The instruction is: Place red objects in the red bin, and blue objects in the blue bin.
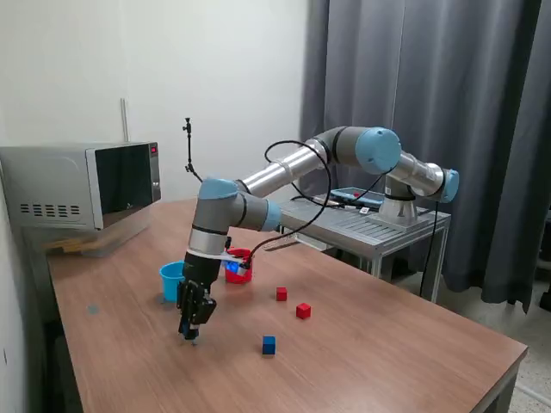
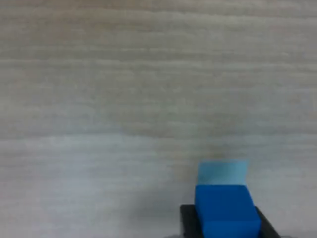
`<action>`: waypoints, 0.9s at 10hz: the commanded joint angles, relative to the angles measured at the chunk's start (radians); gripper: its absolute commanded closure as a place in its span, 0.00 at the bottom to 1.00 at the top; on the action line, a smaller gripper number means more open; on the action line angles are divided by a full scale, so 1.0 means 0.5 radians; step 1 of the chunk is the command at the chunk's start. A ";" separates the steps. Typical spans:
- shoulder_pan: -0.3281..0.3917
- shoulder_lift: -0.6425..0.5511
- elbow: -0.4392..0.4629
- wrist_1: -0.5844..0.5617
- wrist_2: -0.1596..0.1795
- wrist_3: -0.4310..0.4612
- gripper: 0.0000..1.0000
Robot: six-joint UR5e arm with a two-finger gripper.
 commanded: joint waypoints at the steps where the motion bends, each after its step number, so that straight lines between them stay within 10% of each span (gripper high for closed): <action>1: 0.000 -0.130 0.068 0.000 -0.004 0.008 1.00; 5: -0.052 -0.430 0.262 0.067 -0.004 0.014 1.00; 9: -0.058 -0.661 0.345 0.637 -0.010 0.011 1.00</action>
